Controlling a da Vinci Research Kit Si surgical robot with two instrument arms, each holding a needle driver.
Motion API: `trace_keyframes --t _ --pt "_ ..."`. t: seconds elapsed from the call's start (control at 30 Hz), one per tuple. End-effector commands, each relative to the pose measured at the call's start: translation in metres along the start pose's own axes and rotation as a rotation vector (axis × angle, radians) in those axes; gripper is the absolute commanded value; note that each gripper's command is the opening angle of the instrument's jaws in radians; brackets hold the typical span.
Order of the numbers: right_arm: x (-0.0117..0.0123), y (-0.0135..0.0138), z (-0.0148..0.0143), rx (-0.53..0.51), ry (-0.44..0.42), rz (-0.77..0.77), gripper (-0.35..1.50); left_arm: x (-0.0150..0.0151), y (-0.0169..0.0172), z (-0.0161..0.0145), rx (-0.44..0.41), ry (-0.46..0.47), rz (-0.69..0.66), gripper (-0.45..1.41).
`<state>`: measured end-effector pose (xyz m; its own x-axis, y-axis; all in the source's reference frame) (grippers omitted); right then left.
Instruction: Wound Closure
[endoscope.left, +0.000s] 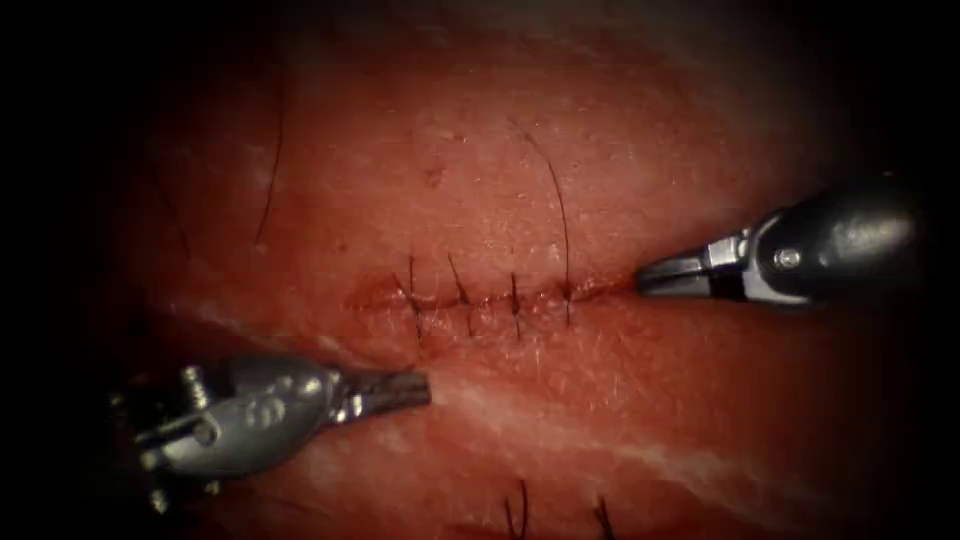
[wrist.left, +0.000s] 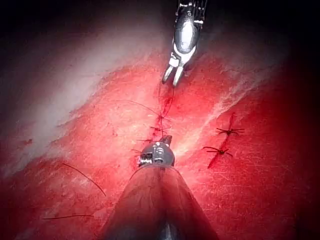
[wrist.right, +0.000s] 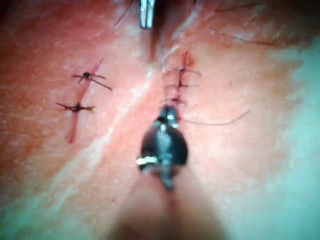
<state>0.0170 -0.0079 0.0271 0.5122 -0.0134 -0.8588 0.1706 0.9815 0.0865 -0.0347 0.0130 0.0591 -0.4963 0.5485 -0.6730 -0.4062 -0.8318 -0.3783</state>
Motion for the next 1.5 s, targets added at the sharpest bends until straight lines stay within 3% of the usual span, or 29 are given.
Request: trace_keyframes --t 0.03,0.1,0.2,0.47,0.57,0.63,0.67,0.83,1.0,1.27,1.5 --pt "-0.0010 -0.0012 0.0000 -0.035 0.036 0.016 1.08 -0.0006 -0.0001 0.0013 0.001 0.004 -0.009 -0.45" --pt "-0.0013 -0.0014 -0.0008 -0.055 0.063 0.053 1.25 -0.0010 -0.0011 0.0020 0.012 0.007 -0.013 -0.45" --pt "-0.0020 -0.0018 -0.0024 -0.061 0.089 0.090 1.31 -0.0017 -0.0023 0.0028 0.017 0.006 -0.014 -0.45" --pt "-0.0039 -0.0002 -0.0052 -0.078 0.122 0.126 1.16 -0.0022 -0.0039 0.0037 0.003 0.011 0.031 -0.45" --pt "-0.0044 0.0012 -0.0044 -0.106 0.131 0.140 0.62 -0.0019 -0.0041 0.0040 -0.014 0.017 0.047 -0.45" --pt "-0.0048 0.0022 -0.0035 -0.093 0.144 0.143 -0.17 -0.0015 -0.0042 0.0041 -0.033 0.023 0.062 -0.45" --pt "-0.0051 0.0027 -0.0030 -0.090 0.141 0.145 -0.35 -0.0013 -0.0043 0.0042 -0.036 0.025 0.067 -0.45" --pt "-0.0060 0.0038 0.0008 -0.085 0.148 0.139 -0.35 -0.0003 -0.0050 0.0042 -0.045 0.027 0.071 -0.45" --pt "-0.0063 0.0022 0.0054 -0.082 0.165 0.138 -0.35 0.0012 -0.0063 0.0053 -0.043 0.036 0.056 -0.45" --pt "-0.0049 0.0015 0.0069 -0.104 0.222 0.149 -0.35 0.0014 -0.0072 0.0101 -0.008 -0.004 0.057 -0.45" --pt "-0.0042 0.0016 0.0080 -0.165 0.303 0.198 -0.35 -0.0012 -0.0079 0.0145 0.038 -0.082 0.081 -0.45"
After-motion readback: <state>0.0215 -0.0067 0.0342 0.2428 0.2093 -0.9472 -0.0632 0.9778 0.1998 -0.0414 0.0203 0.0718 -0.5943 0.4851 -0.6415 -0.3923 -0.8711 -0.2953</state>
